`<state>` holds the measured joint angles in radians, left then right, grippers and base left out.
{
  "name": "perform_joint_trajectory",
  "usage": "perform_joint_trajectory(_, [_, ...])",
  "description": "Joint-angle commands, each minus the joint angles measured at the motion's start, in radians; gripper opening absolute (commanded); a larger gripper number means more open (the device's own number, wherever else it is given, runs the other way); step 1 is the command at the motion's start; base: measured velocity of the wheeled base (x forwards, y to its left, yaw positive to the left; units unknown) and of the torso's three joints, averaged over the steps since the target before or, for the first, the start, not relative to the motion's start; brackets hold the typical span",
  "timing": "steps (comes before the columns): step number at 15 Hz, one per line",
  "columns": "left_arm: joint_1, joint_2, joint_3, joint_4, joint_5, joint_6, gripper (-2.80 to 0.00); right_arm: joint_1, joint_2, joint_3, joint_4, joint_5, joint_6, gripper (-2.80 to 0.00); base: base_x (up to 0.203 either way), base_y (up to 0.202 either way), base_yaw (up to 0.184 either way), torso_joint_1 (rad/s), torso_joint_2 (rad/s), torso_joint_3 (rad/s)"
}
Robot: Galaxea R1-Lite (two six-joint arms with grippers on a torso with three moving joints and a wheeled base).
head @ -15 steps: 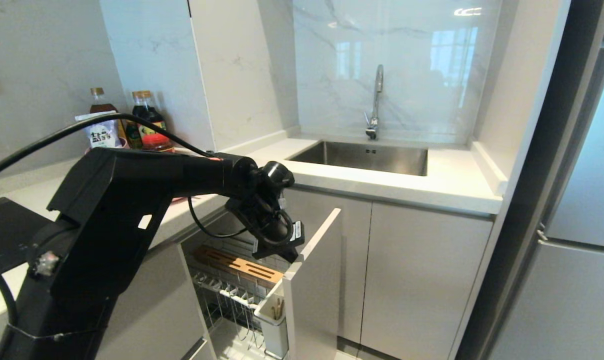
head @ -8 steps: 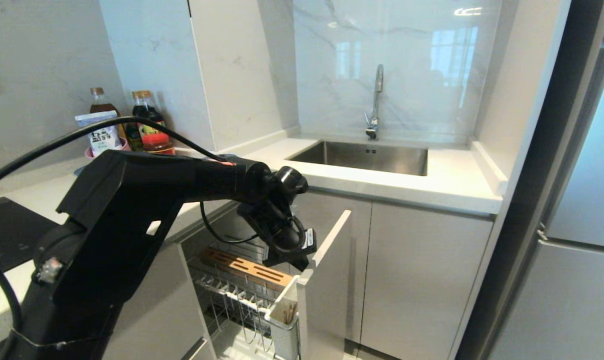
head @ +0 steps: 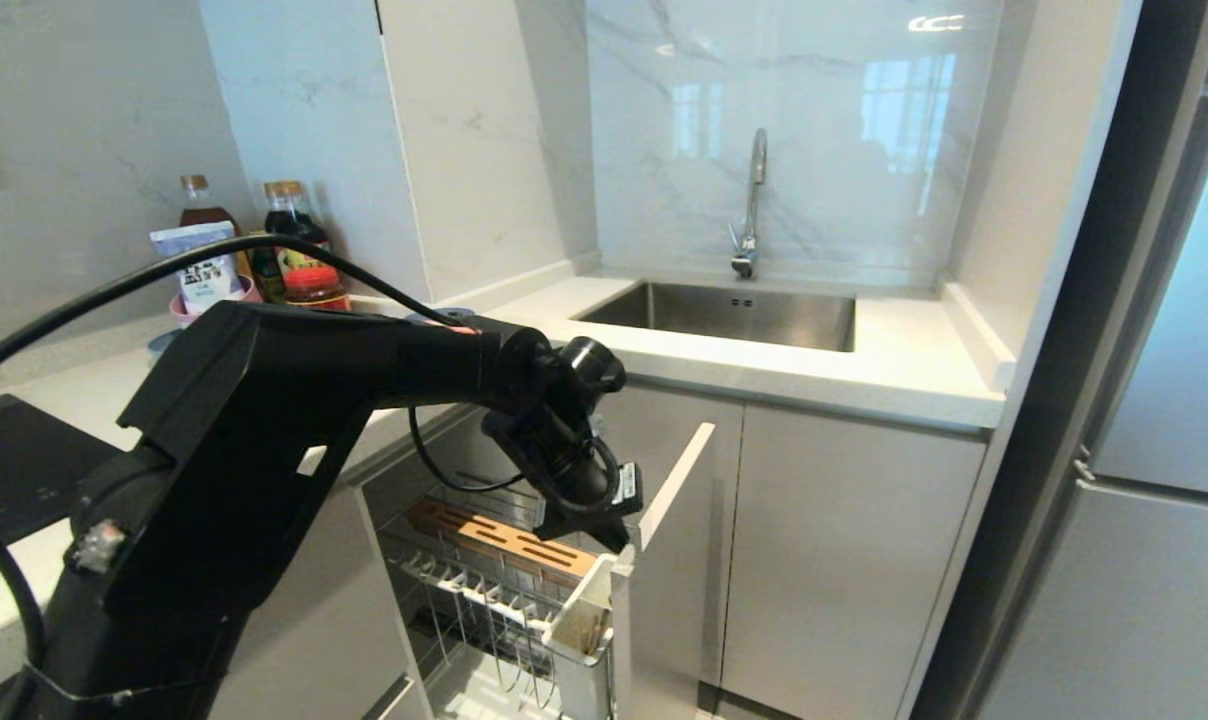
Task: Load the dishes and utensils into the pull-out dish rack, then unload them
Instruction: Open the cupboard
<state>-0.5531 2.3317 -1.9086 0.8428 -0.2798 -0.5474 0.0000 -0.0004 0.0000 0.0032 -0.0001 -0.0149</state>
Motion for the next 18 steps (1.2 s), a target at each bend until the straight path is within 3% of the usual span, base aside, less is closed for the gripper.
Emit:
perform_joint_trajectory(1, [-0.012, -0.006, 0.001, 0.01, -0.027, -0.013, -2.8, 0.0, 0.0, 0.0, 0.0, 0.0, 0.0, -2.8, 0.0, 0.0, 0.0, 0.0, 0.0, 0.0])
perform_joint_trajectory(14, [-0.026, -0.005, 0.005, 0.019, -0.025, -0.017, -2.8, 0.0, 0.0, 0.0, 0.0, 0.0, 0.0, -2.8, 0.0, 0.0, 0.0, 0.0, 0.0, 0.0])
perform_joint_trajectory(18, [0.015, -0.037, -0.015, 0.018, 0.061, -0.016, -2.8, 0.0, 0.0, 0.0, 0.0, 0.0, 0.0, -2.8, 0.0, 0.0, 0.0, 0.0, 0.0, 0.0])
